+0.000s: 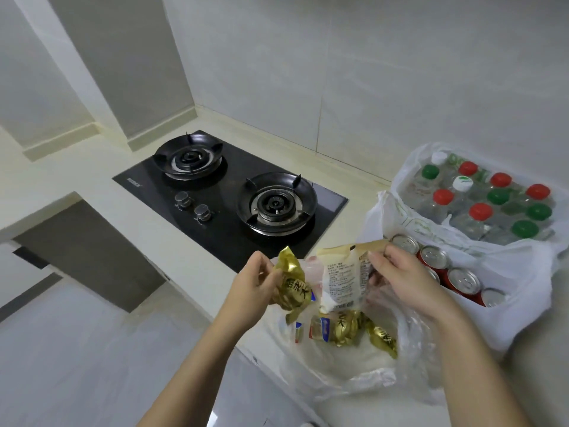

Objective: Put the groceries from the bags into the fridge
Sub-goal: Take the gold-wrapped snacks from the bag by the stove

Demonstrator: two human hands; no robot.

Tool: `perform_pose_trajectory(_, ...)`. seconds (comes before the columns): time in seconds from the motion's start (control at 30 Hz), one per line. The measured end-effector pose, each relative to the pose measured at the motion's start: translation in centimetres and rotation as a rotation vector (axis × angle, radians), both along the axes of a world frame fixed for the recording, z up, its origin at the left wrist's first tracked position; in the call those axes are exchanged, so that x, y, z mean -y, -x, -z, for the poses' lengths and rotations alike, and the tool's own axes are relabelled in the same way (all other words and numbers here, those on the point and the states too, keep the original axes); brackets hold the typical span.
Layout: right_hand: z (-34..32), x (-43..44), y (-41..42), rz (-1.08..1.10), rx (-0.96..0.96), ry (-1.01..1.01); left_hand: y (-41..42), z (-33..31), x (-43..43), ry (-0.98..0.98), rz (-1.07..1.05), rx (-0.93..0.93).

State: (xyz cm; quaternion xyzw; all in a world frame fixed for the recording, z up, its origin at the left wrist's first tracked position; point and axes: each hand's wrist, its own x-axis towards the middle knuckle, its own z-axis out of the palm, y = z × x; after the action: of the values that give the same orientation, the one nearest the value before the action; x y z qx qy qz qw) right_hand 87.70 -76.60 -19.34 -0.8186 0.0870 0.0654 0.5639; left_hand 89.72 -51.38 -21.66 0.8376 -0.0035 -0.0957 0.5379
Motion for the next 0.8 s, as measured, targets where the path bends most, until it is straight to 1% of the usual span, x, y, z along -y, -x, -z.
perform_pose_trajectory(0.03,-0.2,-0.6,-0.2,0.003,0.012,-0.041,0.2,-0.3,-0.8,0.057,-0.034,-0.01)
perform_pose_trajectory(0.13,-0.8,-3.1,-1.1,-0.016,0.036,-0.172,1.0,-0.9,-3.0,0.101,-0.133,0.005)
perform_pose_trajectory(0.17,-1.1,-4.1,-1.3,-0.028,0.048,-0.2,1.3,-1.0,-3.8,0.151,-0.169,-0.009)
perform_pose_trajectory(0.33,-1.8,-10.2,-1.8,-0.09,0.077,-0.303,3.5,-2.0,-8.5,0.572,-0.415,-0.087)
perform_pose_trajectory(0.43,-1.6,-14.9,-1.6,-0.078,0.086,-0.48,5.4,-1.7,-11.5,0.821,-0.602,-0.168)
perform_pose_trajectory(0.5,-1.9,-18.4,-0.9,-0.068,0.058,-0.61,6.9,-1.5,-13.6,1.008,-0.665,-0.222)
perform_pose_trajectory(0.57,-2.1,-21.9,-0.1,-0.058,0.012,-0.729,8.4,-1.4,-16.0,1.207,-0.803,-0.253)
perform_pose_trajectory(0.63,-2.0,-25.6,0.9,-0.094,-0.039,-0.818,10.3,-1.8,-18.7,1.335,-0.912,-0.195)
perform_pose_trajectory(0.73,-1.7,-31.0,2.4,-0.171,-0.144,-0.898,13.2,-2.2,-23.3,1.306,-0.975,0.014)
perform_pose_trajectory(0.8,-1.7,-34.4,3.6,-0.253,-0.197,-0.941,15.3,-2.8,-26.2,1.319,-1.03,0.113)
